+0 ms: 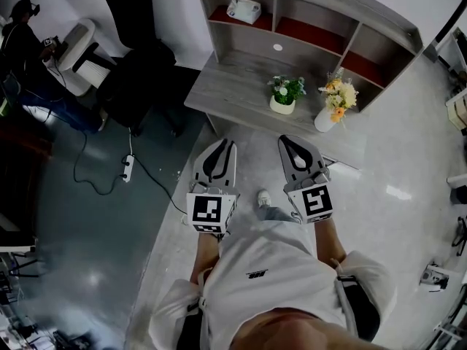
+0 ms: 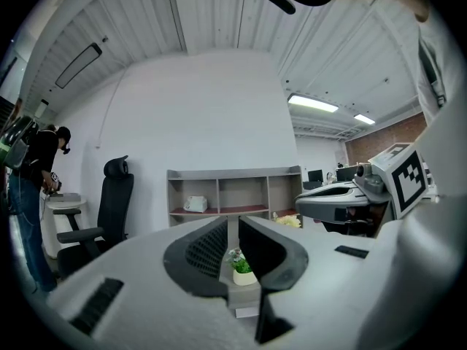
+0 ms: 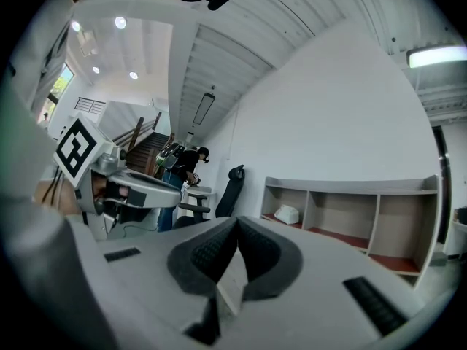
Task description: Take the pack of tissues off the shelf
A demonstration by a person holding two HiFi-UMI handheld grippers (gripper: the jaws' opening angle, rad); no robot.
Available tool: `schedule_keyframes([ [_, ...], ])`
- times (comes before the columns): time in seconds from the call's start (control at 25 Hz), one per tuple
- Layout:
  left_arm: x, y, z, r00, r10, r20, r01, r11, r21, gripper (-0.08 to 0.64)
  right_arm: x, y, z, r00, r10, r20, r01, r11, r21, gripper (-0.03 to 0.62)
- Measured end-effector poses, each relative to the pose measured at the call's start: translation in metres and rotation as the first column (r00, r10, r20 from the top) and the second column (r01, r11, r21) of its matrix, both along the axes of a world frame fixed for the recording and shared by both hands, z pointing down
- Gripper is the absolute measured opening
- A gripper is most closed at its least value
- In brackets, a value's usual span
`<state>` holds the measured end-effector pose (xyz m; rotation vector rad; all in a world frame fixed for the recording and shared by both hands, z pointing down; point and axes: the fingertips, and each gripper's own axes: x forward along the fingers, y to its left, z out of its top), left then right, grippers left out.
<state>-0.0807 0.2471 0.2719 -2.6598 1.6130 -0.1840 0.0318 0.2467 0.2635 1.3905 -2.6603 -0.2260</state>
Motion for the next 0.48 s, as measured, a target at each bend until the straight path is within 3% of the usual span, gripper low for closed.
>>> schedule_keyframes([
  [0.48, 0.02, -0.066, -0.001, 1.0, -0.026, 0.007, 0.026, 1.0, -0.01, 0.032, 0.019, -0.069, 0.003, 1.0, -0.027, 0.014, 0.027, 1.0, -0.015, 0.025],
])
